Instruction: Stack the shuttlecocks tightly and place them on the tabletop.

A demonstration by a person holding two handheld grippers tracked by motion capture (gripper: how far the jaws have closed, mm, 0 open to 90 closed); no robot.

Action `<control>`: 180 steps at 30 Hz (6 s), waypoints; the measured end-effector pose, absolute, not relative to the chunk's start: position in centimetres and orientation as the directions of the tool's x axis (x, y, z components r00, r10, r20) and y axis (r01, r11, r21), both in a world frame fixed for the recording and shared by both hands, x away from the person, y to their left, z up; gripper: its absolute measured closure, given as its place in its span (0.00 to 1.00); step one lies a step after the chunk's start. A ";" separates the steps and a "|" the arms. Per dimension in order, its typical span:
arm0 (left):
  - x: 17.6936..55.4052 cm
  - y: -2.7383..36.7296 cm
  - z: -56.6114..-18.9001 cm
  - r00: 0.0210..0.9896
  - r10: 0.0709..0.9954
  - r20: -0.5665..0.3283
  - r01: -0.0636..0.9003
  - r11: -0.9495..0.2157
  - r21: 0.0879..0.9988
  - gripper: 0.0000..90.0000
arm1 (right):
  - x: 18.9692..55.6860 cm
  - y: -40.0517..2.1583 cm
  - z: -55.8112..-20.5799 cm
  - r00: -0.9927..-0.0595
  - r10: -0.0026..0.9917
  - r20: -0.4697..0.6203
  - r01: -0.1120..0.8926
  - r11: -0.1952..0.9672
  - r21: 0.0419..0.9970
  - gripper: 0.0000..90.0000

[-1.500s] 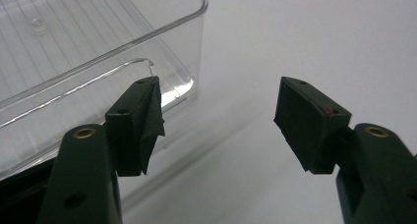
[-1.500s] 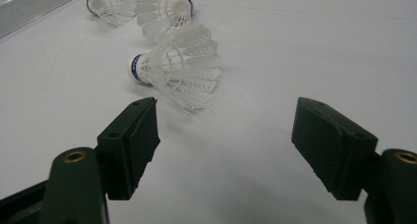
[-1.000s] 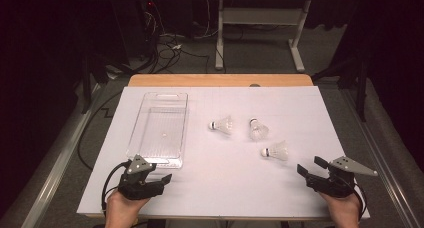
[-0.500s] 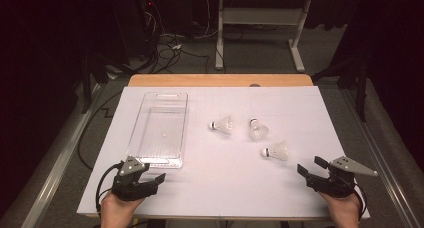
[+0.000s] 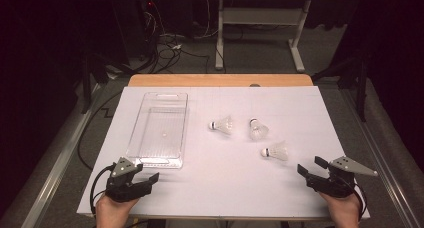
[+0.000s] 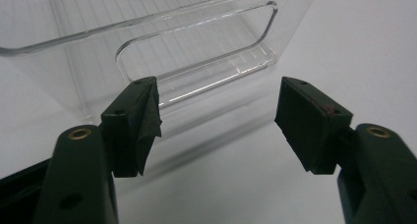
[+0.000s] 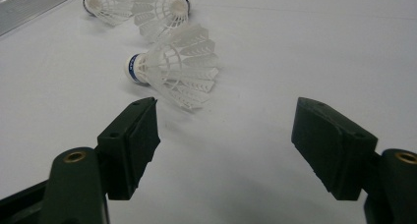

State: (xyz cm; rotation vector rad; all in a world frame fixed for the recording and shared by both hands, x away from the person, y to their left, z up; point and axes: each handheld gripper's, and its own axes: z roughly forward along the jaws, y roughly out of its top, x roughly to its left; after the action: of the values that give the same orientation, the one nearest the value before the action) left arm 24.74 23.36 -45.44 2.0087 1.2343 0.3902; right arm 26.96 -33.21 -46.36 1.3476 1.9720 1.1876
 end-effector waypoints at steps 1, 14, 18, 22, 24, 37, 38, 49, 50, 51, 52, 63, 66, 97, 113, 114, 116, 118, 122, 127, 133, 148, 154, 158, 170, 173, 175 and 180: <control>24.7 23.6 -45.6 0.487 0.866 -0.115 0.640 -0.264 0.722 0.38 | 27.0 -33.2 -46.4 -0.407 0.909 0.087 0.502 0.143 0.853 0.29; 24.4 25.0 -46.4 0.435 0.887 -0.158 0.651 -0.188 0.735 0.38 | 26.9 -33.3 -46.3 -0.404 0.911 0.087 0.501 0.141 0.854 0.29; 24.4 25.2 -46.5 0.426 0.889 -0.166 0.651 -0.174 0.739 0.38 | 26.9 -33.3 -46.3 -0.399 0.913 0.088 0.500 0.136 0.855 0.29; 24.3 25.5 -46.6 0.417 0.894 -0.165 0.644 -0.162 0.748 0.38 | 26.9 -33.3 -46.3 -0.398 0.913 0.090 0.502 0.134 0.855 0.29; 24.3 25.6 -46.6 0.408 0.897 -0.169 0.644 -0.152 0.750 0.38 | 26.9 -33.3 -46.3 -0.398 0.913 0.091 0.502 0.133 0.855 0.29; 24.4 26.2 -46.6 0.393 0.904 -0.168 0.633 -0.134 0.762 0.38 | 26.5 -33.0 -45.7 -0.419 0.905 0.070 0.460 0.146 0.876 0.32; 24.4 26.3 -46.6 0.392 0.904 -0.170 0.633 -0.130 0.763 0.38 | 26.5 -33.0 -45.7 -0.422 0.904 0.071 0.457 0.145 0.877 0.32; 24.4 26.2 -46.6 0.405 0.898 -0.172 0.628 -0.137 0.766 0.37 | 26.2 -32.1 -45.1 -0.404 0.913 0.059 0.438 0.137 0.888 0.34; 24.4 26.2 -46.6 0.406 0.897 -0.174 0.629 -0.136 0.766 0.37 | 26.3 -32.0 -45.1 -0.407 0.911 0.058 0.441 0.140 0.886 0.34; 24.5 26.2 -46.6 0.407 0.897 -0.175 0.629 -0.136 0.765 0.37 | 26.3 -31.8 -45.1 -0.407 0.911 0.058 0.443 0.141 0.886 0.34; 24.5 26.2 -46.6 0.407 0.897 -0.175 0.629 -0.136 0.765 0.37 | 26.3 -31.8 -45.1 -0.413 0.909 0.052 0.441 0.149 0.885 0.34; 24.5 26.0 -46.7 0.409 0.896 -0.174 0.631 -0.140 0.763 0.38 | 26.7 -30.6 -45.0 -0.444 0.895 0.046 0.446 0.176 0.878 0.34; 24.5 26.0 -46.7 0.411 0.895 -0.174 0.631 -0.142 0.763 0.38 | 26.8 -30.5 -45.0 -0.448 0.893 0.048 0.453 0.180 0.873 0.35; 24.5 26.0 -46.7 0.415 0.892 -0.179 0.634 -0.142 0.761 0.38 | 28.9 -27.2 -44.2 -0.500 0.865 0.033 0.448 0.226 0.865 0.35; 24.5 26.1 -46.8 0.415 0.890 -0.190 0.637 -0.135 0.759 0.38 | 30.4 -26.1 -43.4 -0.508 0.861 0.034 0.445 0.228 0.866 0.34; 24.5 26.1 -46.8 0.415 0.890 -0.189 0.637 -0.136 0.759 0.38 | 30.5 -26.0 -43.3 -0.512 0.859 0.032 0.442 0.231 0.867 0.35; 24.5 26.1 -46.8 0.415 0.890 -0.189 0.637 -0.136 0.759 0.38 | 30.7 -25.8 -43.2 -0.513 0.858 0.033 0.443 0.231 0.866 0.35; 24.5 26.1 -46.8 0.416 0.889 -0.190 0.637 -0.136 0.759 0.38 | 30.9 -25.6 -43.1 -0.515 0.857 0.036 0.447 0.232 0.864 0.35; 24.5 26.2 -46.8 0.415 0.889 -0.192 0.636 -0.133 0.760 0.38 | 31.3 -25.4 -43.0 -0.517 0.855 0.038 0.451 0.234 0.862 0.35; 24.5 26.3 -46.7 0.416 0.890 -0.187 0.634 -0.136 0.761 0.38 | 31.8 -25.2 -42.9 -0.511 0.858 0.056 0.463 0.219 0.859 0.36; 24.6 26.5 -46.7 0.411 0.892 -0.186 0.632 -0.133 0.763 0.38 | 32.3 -24.7 -42.8 -0.517 0.852 0.083 0.484 0.212 0.849 0.36; 24.7 26.5 -46.7 0.417 0.890 -0.183 0.632 -0.139 0.763 0.38 | 33.8 -23.1 -42.5 -0.522 0.850 0.071 0.505 0.240 0.829 0.39; 24.6 26.5 -46.7 0.419 0.889 -0.185 0.630 -0.138 0.764 0.38 | 34.3 -22.8 -42.5 -0.518 0.852 0.076 0.511 0.236 0.827 0.39; 24.6 26.5 -46.7 0.420 0.888 -0.185 0.630 -0.139 0.764 0.38 | 34.6 -22.6 -42.6 -0.518 0.852 0.079 0.521 0.241 0.819 0.39; 24.7 26.5 -46.7 0.423 0.886 -0.187 0.631 -0.140 0.763 0.38 | 35.2 -21.7 -42.5 -0.522 0.849 0.080 0.540 0.257 0.801 0.40; 24.7 26.4 -46.7 0.425 0.886 -0.185 0.630 -0.142 0.764 0.38 | 35.4 -21.5 -42.6 -0.522 0.849 0.080 0.545 0.260 0.797 0.40; 24.7 26.4 -46.7 0.427 0.885 -0.185 0.629 -0.144 0.764 0.38 | 35.6 -21.3 -42.6 -0.520 0.850 0.081 0.554 0.264 0.790 0.40; 24.7 26.4 -46.7 0.426 0.885 -0.187 0.631 -0.143 0.763 0.38 | 35.9 -20.9 -42.8 -0.520 0.850 0.081 0.564 0.271 0.780 0.40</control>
State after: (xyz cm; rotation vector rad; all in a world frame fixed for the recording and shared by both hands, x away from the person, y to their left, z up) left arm 24.69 26.41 -46.72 1.8643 1.2915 0.3932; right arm 35.91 -20.93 -42.79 1.2861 2.1931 1.1203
